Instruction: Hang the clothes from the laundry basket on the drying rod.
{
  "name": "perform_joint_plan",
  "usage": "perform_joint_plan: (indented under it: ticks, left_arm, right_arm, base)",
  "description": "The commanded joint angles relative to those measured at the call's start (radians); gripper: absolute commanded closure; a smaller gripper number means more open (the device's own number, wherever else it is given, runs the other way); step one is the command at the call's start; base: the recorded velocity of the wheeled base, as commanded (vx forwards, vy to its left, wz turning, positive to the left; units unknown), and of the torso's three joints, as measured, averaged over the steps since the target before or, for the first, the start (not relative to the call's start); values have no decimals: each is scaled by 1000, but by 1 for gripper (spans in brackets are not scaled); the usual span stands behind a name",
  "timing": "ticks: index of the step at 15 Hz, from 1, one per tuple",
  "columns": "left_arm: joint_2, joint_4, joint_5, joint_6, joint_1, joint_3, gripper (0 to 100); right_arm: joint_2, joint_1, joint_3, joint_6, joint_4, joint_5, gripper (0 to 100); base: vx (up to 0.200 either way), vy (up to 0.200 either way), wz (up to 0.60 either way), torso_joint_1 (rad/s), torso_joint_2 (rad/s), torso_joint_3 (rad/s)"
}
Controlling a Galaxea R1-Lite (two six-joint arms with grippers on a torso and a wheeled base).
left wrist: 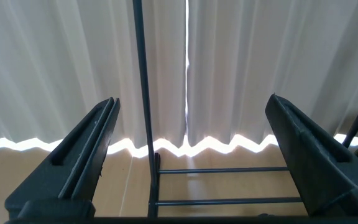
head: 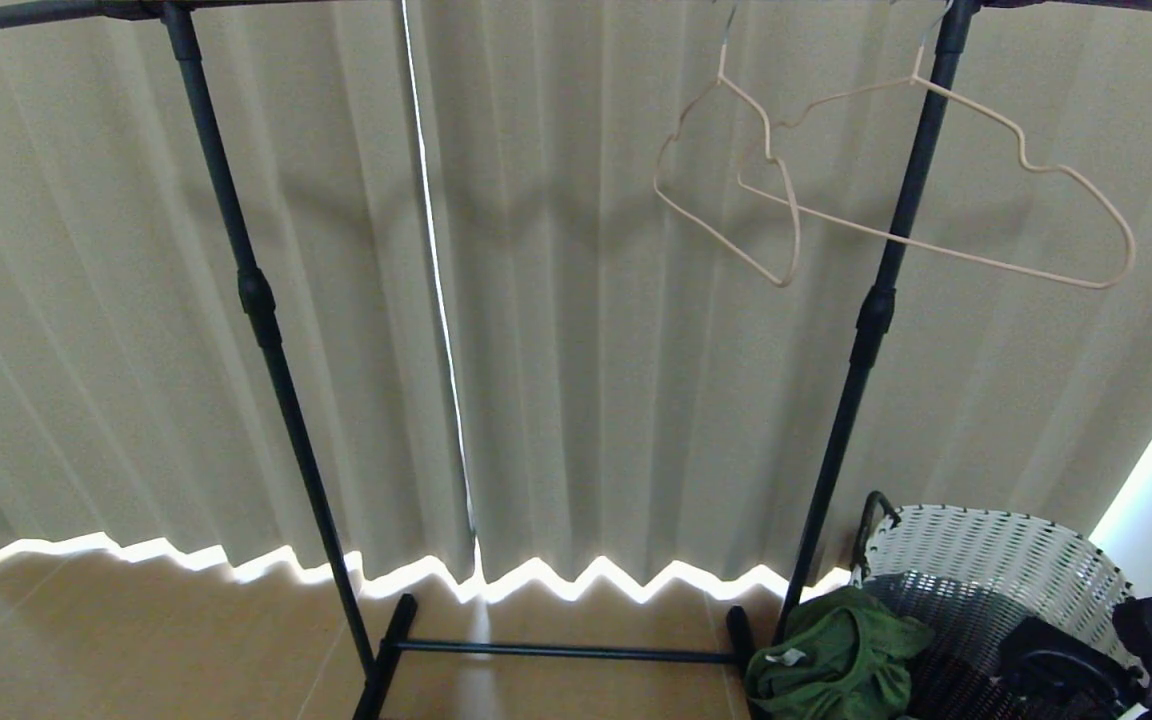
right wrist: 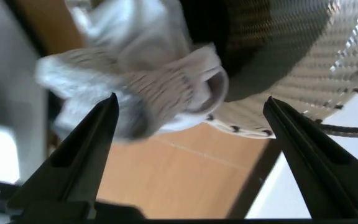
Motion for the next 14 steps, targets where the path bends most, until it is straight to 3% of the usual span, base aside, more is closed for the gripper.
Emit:
perform_joint_plan:
  ticks: [1, 6, 7, 11, 14]
  left_arm:
    - [1, 1, 0, 0, 0, 0, 0]
    - [1, 1, 0, 2, 0, 0, 0]
    - [1, 1, 0, 2, 0, 0, 0]
    - [1, 1, 0, 2, 0, 0, 0]
    - [1, -1, -2, 0, 0, 0, 0]
  right_arm:
    - [165, -1, -2, 0, -55, -30, 0]
    - [246, -21, 7, 0, -166, -53, 0]
    - [243, -21, 8, 1, -166, -53, 100]
    - [162, -21, 28, 3, -169, -53, 100]
    - [-48, -20, 94, 6, -172, -50, 100]
  base:
    - [0, 0, 0, 0, 0, 0]
    - [0, 0, 0, 0, 0, 0]
    - [0, 0, 0, 0, 0, 0]
    - [0, 0, 0, 0, 0, 0]
    - [0, 0, 0, 0, 0, 0]
